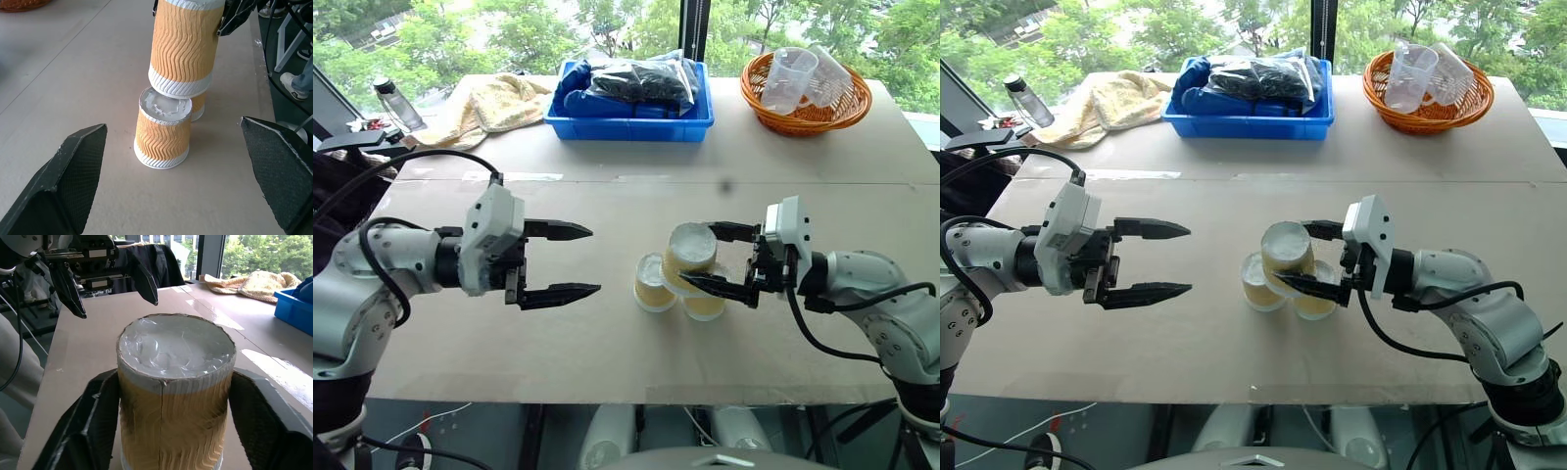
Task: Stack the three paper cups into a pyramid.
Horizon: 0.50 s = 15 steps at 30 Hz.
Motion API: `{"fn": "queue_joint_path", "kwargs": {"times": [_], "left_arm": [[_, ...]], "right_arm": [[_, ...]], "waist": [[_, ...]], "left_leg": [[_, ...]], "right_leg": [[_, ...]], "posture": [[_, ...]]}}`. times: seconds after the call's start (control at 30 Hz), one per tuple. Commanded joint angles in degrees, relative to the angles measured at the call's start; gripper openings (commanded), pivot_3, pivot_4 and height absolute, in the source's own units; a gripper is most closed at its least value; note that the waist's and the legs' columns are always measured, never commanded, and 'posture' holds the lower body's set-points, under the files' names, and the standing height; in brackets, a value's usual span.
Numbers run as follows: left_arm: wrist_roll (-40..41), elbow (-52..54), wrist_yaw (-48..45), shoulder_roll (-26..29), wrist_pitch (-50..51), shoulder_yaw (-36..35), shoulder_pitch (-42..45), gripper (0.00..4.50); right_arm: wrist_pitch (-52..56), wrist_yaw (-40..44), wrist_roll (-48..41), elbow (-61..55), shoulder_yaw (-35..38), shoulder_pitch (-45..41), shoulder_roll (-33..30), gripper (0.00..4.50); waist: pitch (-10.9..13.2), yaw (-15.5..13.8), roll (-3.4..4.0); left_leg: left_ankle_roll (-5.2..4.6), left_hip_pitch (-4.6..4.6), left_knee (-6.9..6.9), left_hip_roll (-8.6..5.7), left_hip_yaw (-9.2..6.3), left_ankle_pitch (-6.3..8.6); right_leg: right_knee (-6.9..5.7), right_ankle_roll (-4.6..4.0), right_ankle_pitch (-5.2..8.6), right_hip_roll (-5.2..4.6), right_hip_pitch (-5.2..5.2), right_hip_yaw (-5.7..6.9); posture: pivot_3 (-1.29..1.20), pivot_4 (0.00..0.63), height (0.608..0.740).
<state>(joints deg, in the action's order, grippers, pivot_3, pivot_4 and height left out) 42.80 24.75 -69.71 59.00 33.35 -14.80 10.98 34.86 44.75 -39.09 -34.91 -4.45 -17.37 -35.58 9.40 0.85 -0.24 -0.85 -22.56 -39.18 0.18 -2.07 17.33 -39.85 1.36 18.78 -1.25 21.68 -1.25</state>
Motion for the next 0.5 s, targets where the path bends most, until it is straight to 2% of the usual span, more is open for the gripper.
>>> {"fn": "queue_joint_path", "kwargs": {"times": [0.03, 0.2, 0.37, 0.5], "left_arm": [[0.33, 0.82, -0.38, 0.29, -0.33, 0.01, 0.8, 4.5], [0.39, 0.62, -0.56, 0.39, -0.48, 0.19, 0.84, 4.5], [1.7, 1.54, -1.21, 0.51, 0.4, -2.55, -3.45, 4.5], [1.58, 1.98, -0.67, -0.83, -0.04, -7.13, -10.45, 4.5]], "right_arm": [[-0.73, 0.85, -1.07, -0.99, 1.91, -0.22, -0.45, 4.46], [-0.33, 1.34, -2.29, -1.34, 3.5, 0.7, -1.13, 4.46], [-0.02, 6.27, -7.68, -3.12, 14.59, 10.36, -8.09, 4.46], [-2.06, 8.79, -7.55, -3.27, 23.09, 19.81, -11.08, 4.46]], "waist": [[0.0, 0.0, 0.0], [0.0, 0.0, 0.0], [-0.01, -0.27, -0.01], [-0.01, 0.03, -0.02]], "left_leg": [[0.0, 0.0, 0.0, 0.0, 0.0, 0.0], [0.0, 0.0, -0.01, 0.0, 0.0, 0.0], [-0.01, -0.09, -0.03, -0.04, -0.04, 0.0], [-0.14, -0.07, -0.02, -0.01, -0.04, 0.08]], "right_leg": [[0.0, 0.0, 0.0, 0.0, 0.0, 0.0], [0.0, 0.0, 0.0, 0.0, 0.0, 0.0], [0.06, 0.0, 0.0, -0.07, -0.01, 0.1], [0.01, 0.0, 0.0, -0.03, 0.0, 0.06]], "posture": [[0.0, 0.15, 0.74], [0.0, 0.15, 0.74], [0.0, 0.15, 0.74], [0.0, 0.15, 0.74]]}}
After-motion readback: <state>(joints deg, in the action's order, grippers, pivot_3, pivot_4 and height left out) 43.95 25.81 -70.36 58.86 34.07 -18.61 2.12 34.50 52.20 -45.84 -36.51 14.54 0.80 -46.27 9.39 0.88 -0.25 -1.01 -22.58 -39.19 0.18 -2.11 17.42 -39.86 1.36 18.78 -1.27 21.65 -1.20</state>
